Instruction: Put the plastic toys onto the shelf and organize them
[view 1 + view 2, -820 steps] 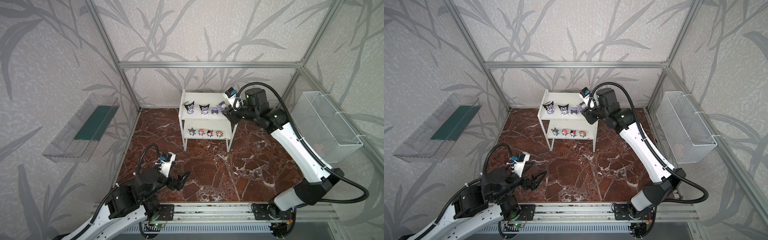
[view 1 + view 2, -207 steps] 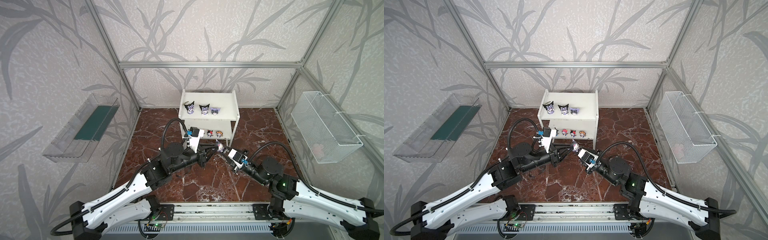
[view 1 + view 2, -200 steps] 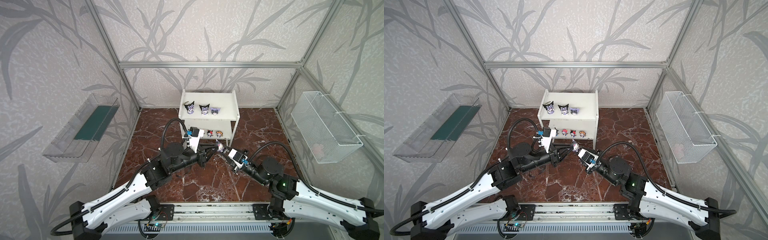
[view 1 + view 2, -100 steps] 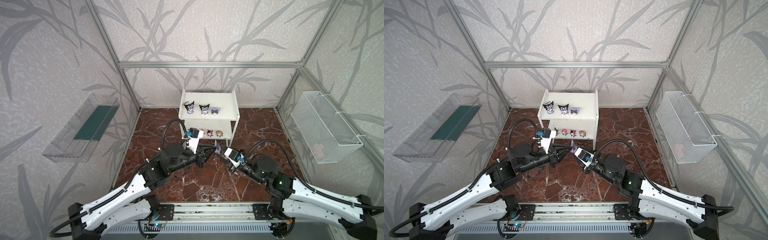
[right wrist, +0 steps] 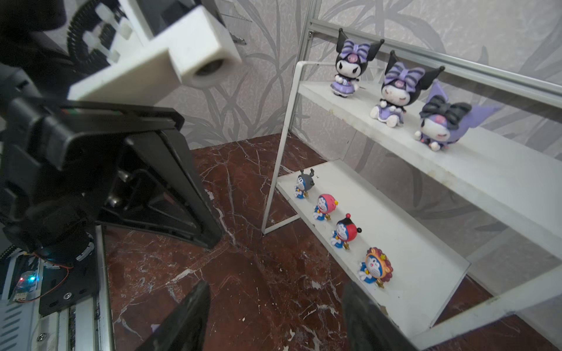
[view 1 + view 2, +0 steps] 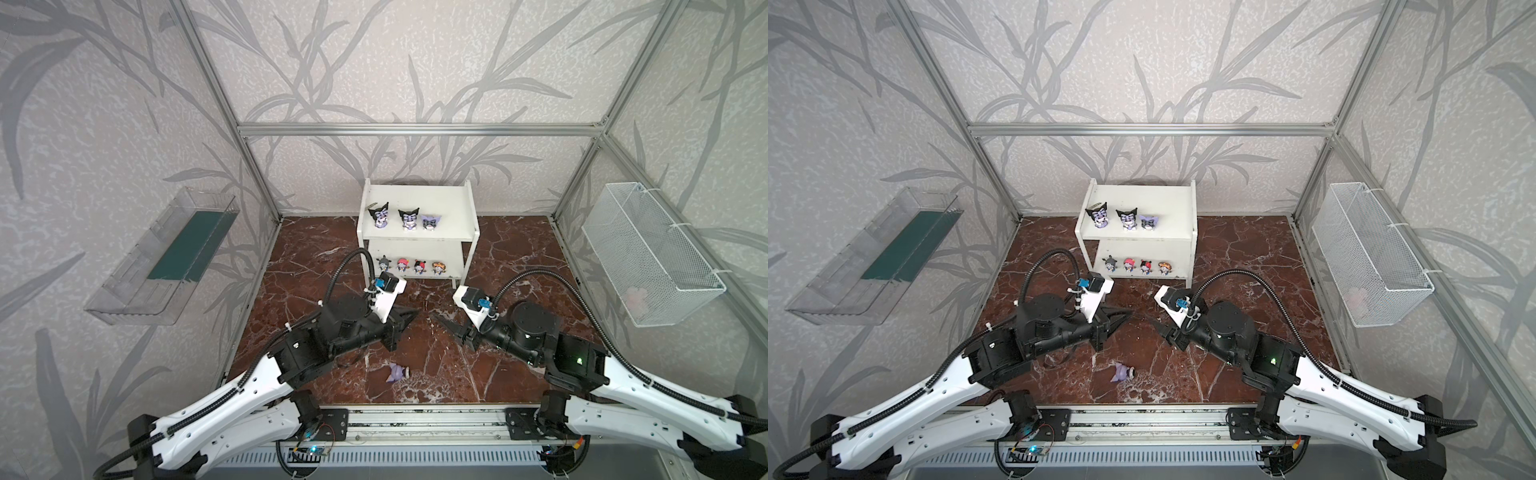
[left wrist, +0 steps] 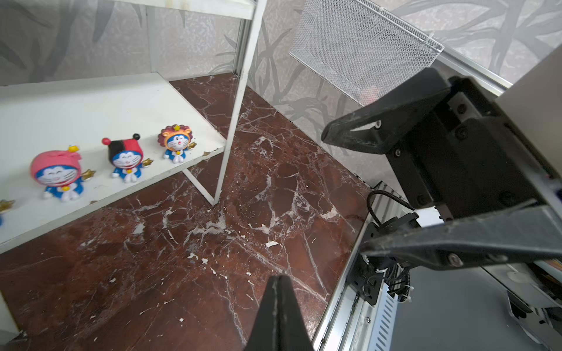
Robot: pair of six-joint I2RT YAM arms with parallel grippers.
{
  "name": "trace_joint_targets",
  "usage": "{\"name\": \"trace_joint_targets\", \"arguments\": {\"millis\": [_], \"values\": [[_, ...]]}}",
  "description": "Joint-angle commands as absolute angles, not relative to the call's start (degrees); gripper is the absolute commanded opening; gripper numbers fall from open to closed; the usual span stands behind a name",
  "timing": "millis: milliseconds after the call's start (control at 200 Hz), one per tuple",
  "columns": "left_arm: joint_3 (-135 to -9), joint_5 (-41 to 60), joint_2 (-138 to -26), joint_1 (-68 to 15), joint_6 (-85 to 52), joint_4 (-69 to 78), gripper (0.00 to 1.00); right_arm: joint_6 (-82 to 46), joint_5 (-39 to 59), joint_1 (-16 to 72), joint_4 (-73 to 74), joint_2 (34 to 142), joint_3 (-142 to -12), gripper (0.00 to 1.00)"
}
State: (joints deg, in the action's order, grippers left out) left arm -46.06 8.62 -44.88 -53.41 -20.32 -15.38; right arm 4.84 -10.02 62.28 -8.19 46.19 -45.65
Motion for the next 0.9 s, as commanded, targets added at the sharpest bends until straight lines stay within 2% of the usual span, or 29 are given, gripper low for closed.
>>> {"name": "trace_joint_targets", "arguments": {"millis": [0, 15, 35, 215, 310, 385, 445, 595, 650, 895], "values": [[-41.2, 3.7, -40.7, -53.5, -22.4, -19.1, 0.25, -0.2, -9.0, 62.1, -13.3, 45.4, -41.2, 0.69], [-40.6, 3.0, -40.1, -53.5, -23.1, -19.2, 0.32, -0.8, -8.7, 62.1, -13.2, 45.4, -40.6, 0.69], [-39.5, 2.4, -39.6, -53.4, -24.0, -19.3, 0.36, -1.5, -8.1, 62.1, -13.1, 45.4, -39.7, 0.69], [-30.4, -0.2, -36.8, -53.5, -33.7, -19.1, 0.44, -7.5, 0.0, 62.1, -6.9, 49.2, -31.8, 0.69], [-25.9, -0.9, -36.0, -53.5, -39.9, -18.9, 0.46, -8.0, 7.4, 62.5, -1.6, 55.2, -29.3, 0.67], [-23.1, -1.7, -34.8, -53.4, -43.0, -18.7, 0.47, -7.2, 9.8, 64.0, 2.8, 60.7, -28.6, 0.66], [-22.4, -4.9, -33.4, -53.4, -45.2, -21.3, 0.51, -5.1, 10.3, 65.5, 5.3, 64.7, -29.1, 0.66], [-23.5, -14.3, -29.4, -53.5, -48.0, -30.5, 0.83, 0.6, 12.5, 68.9, 6.0, 75.2, -34.2, 0.66], [-24.1, -17.3, -27.7, -53.4, -48.6, -33.3, 0.99, 2.1, 12.8, 69.8, 6.2, 78.6, -36.0, 0.67], [-27.2, -22.2, -22.3, -53.3, -46.7, -38.3, 0.99, 6.2, 14.1, 72.0, 5.4, 88.8, -42.4, 0.73]]}}
